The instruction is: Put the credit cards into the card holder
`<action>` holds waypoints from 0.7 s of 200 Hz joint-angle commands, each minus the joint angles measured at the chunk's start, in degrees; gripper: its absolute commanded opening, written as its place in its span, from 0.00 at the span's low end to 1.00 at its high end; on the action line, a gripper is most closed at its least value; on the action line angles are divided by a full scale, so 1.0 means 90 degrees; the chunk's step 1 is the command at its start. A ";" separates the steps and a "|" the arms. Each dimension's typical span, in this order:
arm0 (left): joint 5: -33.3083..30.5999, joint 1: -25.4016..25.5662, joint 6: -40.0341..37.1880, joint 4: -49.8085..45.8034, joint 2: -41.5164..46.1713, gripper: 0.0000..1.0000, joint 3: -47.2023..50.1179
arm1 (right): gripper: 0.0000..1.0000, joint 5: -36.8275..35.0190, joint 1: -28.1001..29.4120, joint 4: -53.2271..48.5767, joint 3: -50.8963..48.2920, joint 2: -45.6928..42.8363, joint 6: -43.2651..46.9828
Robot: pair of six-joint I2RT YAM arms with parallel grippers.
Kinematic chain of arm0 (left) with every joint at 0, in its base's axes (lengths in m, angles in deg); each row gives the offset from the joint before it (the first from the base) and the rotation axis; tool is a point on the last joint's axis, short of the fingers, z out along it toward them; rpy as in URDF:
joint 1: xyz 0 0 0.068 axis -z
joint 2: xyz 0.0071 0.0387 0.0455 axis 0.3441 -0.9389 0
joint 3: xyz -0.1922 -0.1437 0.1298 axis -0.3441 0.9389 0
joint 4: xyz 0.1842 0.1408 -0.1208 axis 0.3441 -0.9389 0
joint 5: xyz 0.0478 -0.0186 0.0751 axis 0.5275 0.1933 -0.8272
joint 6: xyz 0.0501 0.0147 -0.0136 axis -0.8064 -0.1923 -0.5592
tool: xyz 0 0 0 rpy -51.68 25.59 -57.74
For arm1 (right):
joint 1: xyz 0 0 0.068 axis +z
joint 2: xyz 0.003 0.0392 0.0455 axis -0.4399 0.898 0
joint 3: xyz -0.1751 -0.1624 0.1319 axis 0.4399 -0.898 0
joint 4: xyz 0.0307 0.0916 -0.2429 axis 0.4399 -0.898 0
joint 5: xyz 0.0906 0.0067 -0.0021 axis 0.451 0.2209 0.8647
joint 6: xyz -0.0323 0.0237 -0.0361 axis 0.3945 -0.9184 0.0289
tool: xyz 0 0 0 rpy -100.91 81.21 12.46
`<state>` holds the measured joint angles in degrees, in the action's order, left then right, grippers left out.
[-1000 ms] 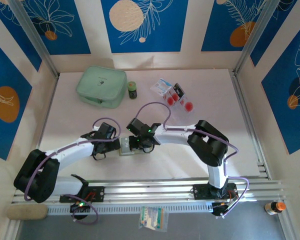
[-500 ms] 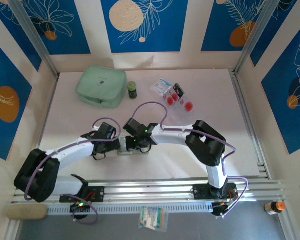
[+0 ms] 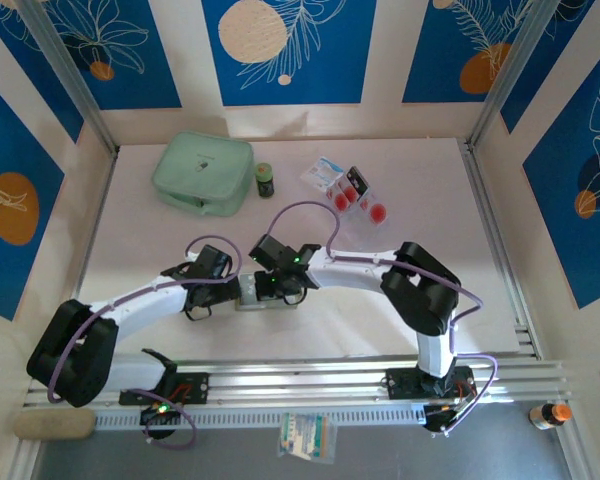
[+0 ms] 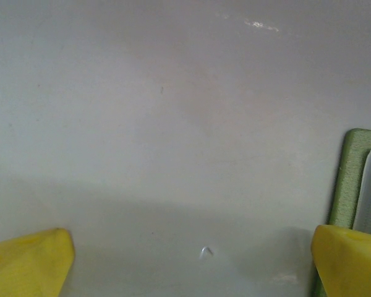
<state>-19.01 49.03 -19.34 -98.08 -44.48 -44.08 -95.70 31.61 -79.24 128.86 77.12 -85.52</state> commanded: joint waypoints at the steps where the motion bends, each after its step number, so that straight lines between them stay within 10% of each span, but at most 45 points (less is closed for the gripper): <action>1: 0.0237 -0.0097 -0.0122 -0.0077 0.0057 1.00 0.0009 | 0.02 -0.0142 -0.0118 -0.0377 -0.0164 -0.0487 0.0081; 86: 0.0469 -0.0097 -0.0259 -0.0211 0.0168 1.00 -0.0518 | 0.43 -0.0710 -0.0842 -0.1151 -0.1014 -0.1890 0.0496; 140: 0.0751 -0.0096 -0.0279 -0.0194 0.0088 1.00 -0.0857 | 0.46 -0.0161 -0.1347 -0.0945 -0.1034 -0.1751 0.0858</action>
<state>-14.10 48.95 -20.87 -98.89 -43.93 -49.63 -99.96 19.55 -87.65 118.70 60.36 -80.41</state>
